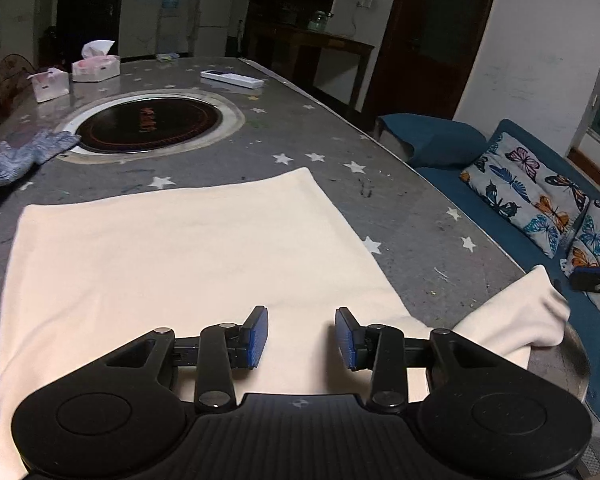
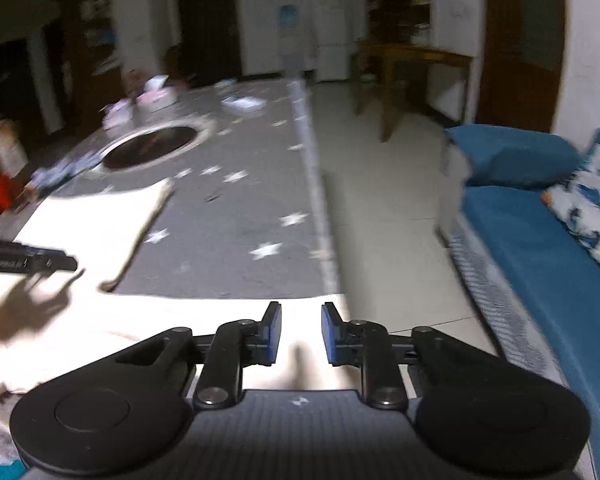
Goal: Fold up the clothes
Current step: 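Open both grippers to release the flattened sweatshirt, then grasp the sweatshirt hem with the left gripper and lift it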
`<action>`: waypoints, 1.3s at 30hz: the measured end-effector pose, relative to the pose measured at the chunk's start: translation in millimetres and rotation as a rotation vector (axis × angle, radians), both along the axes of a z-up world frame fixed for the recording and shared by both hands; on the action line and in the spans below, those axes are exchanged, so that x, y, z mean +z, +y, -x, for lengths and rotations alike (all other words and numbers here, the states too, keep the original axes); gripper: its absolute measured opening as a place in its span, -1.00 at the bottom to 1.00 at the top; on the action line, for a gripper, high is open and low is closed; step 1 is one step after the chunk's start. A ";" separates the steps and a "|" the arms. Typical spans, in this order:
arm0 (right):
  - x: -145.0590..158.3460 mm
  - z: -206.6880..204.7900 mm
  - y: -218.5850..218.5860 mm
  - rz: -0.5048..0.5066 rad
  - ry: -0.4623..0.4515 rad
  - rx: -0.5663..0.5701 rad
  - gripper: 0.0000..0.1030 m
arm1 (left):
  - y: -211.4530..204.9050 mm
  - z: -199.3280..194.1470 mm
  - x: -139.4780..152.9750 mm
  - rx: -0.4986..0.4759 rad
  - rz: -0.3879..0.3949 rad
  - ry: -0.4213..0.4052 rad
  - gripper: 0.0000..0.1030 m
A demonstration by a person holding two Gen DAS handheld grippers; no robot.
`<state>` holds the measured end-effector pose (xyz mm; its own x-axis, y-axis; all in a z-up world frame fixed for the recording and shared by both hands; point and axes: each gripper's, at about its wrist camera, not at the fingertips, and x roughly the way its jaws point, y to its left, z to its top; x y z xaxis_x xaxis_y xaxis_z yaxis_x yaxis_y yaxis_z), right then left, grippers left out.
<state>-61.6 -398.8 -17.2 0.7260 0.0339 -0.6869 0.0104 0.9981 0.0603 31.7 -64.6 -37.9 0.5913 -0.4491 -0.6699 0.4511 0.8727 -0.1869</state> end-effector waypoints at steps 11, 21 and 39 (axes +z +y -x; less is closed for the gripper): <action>-29.1 -70.8 12.8 0.072 0.074 0.058 -0.49 | 3.1 -20.1 -5.5 0.000 -0.061 0.000 -0.21; -12.9 -115.2 27.8 0.105 0.038 0.142 -0.22 | 25.0 -31.4 7.5 0.063 -0.019 -0.010 -0.20; -1.1 -138.4 229.1 0.082 0.033 0.752 -0.01 | 221.1 38.5 13.6 0.684 -0.071 -0.052 -0.19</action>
<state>76.8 -169.7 -18.3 0.5062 0.4598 -0.7296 -0.6743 0.7384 -0.0025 -6.8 156.5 -24.3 0.7585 0.0809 -0.6466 -0.1989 0.9736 -0.1116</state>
